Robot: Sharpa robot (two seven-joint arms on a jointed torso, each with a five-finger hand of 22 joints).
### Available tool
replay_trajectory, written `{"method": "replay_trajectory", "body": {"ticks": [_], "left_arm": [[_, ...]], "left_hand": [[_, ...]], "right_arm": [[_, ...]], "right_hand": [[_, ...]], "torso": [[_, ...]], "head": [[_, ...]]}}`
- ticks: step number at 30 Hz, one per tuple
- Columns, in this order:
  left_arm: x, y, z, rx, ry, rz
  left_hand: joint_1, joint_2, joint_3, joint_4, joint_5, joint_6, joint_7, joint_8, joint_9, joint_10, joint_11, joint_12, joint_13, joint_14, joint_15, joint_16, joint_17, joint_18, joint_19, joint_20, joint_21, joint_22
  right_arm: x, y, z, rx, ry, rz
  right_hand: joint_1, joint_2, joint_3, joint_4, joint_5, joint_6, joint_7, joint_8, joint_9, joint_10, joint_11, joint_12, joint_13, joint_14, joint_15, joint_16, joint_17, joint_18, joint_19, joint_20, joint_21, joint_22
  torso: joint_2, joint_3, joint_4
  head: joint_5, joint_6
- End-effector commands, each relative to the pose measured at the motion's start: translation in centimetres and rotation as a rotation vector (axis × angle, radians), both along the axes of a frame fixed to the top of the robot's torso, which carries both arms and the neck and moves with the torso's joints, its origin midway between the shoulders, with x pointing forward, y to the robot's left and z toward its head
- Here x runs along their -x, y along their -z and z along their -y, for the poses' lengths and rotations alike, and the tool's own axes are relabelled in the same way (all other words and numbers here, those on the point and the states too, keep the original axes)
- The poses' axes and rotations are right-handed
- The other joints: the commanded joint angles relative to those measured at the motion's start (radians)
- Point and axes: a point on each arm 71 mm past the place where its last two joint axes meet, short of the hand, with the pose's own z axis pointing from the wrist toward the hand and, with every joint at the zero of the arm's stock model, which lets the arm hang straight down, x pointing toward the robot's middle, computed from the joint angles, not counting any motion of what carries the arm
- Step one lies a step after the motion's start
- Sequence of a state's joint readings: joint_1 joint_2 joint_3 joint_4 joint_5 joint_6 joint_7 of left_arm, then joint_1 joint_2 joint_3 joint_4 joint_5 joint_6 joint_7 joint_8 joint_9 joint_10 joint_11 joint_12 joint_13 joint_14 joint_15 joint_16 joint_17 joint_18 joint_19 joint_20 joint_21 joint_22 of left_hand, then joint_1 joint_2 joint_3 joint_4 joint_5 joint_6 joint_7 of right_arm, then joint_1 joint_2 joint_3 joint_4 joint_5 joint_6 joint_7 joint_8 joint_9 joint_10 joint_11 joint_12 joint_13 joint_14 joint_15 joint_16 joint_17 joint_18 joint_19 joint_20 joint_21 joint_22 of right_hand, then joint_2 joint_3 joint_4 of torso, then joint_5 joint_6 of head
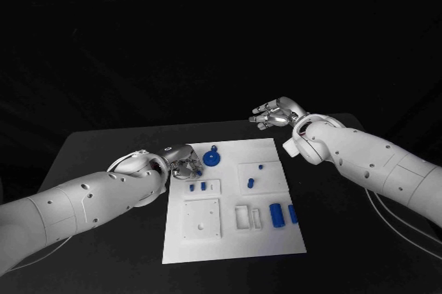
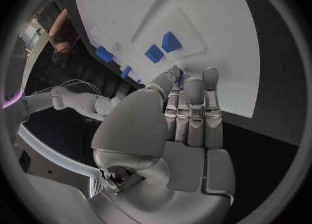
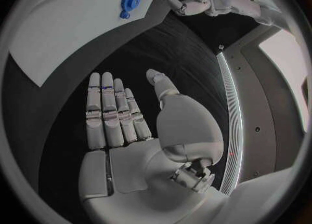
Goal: Assemble the parts on the task board
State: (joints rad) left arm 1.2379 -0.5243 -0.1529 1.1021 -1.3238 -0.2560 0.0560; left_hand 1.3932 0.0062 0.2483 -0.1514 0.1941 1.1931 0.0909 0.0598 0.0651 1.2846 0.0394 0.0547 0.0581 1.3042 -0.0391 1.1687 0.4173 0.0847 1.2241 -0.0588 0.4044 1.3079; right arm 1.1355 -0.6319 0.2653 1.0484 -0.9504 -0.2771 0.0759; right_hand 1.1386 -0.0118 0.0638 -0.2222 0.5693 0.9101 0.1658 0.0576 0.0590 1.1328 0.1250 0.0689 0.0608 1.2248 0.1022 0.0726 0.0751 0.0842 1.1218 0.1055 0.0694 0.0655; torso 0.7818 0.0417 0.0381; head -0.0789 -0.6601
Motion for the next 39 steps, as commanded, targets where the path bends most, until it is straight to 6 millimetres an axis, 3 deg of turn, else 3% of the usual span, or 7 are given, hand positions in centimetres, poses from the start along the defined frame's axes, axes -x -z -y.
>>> {"method": "replay_trajectory", "body": {"ticks": [1, 22, 39], "left_arm": [[0.12, 0.22, 0.26, -0.005, 0.011, -0.015], [0.29, 0.63, 0.67, -0.058, 0.029, -0.026], [0.53, 0.64, 0.98, -0.096, 0.071, 0.066]], "left_hand": [[-0.001, 0.012, 0.001, -0.006, -0.004, 0.006, 0.004, 0.003, 0.001, 0.002, 0.004, 0.004, 0.001, 0.008, 0.0, -0.004, 0.001, 0.013, -0.003, 0.001, 0.006, 0.021], [0.0, 0.01, 0.003, -0.011, -0.002, 0.006, 0.004, 0.003, 0.001, 0.0, 0.005, 0.004, 0.001, -0.007, 0.002, -0.005, 0.001, 0.012, -0.017, 0.003, 0.009, 0.022], [0.008, 0.002, -0.002, -0.022, -0.004, 0.011, 0.004, 0.002, 0.0, -0.002, 0.006, 0.004, 0.001, -0.015, 0.004, -0.004, -0.005, 0.012, -0.03, 0.003, 0.021, 0.022]], "right_arm": [[0.03, -0.02, -0.13, -0.003, -0.013, -0.001], [0.04, -0.03, -0.08, -0.002, -0.014, -0.002], [0.07, -0.01, -0.02, -0.001, -0.018, -0.005]], "right_hand": [[-0.005, -0.001, 0.003, -0.002, 0.005, 0.007, -0.002, 0.002, 0.001, -0.002, 0.002, -0.003, -0.002, -0.006, 0.0, -0.004, -0.001, 0.011, -0.009, -0.001, -0.006, -0.001], [-0.004, -0.001, 0.005, -0.004, 0.005, 0.007, -0.002, 0.002, 0.001, -0.002, 0.001, -0.003, -0.002, -0.006, 0.0, -0.005, -0.001, 0.011, -0.009, -0.001, -0.006, -0.001], [-0.006, -0.001, 0.004, -0.005, 0.004, 0.006, -0.002, 0.002, 0.001, -0.002, 0.001, -0.003, -0.002, -0.006, 0.0, -0.004, -0.001, 0.011, -0.009, -0.001, -0.006, -0.001]], "torso": [[0.0, -0.0002, 0.0008], [0.0, -0.001, 0.0009], [0.0, -0.001, -0.0002]], "head": [[-0.001, 0.0], [-0.006, 0.001], [-0.007, 0.002]]}}
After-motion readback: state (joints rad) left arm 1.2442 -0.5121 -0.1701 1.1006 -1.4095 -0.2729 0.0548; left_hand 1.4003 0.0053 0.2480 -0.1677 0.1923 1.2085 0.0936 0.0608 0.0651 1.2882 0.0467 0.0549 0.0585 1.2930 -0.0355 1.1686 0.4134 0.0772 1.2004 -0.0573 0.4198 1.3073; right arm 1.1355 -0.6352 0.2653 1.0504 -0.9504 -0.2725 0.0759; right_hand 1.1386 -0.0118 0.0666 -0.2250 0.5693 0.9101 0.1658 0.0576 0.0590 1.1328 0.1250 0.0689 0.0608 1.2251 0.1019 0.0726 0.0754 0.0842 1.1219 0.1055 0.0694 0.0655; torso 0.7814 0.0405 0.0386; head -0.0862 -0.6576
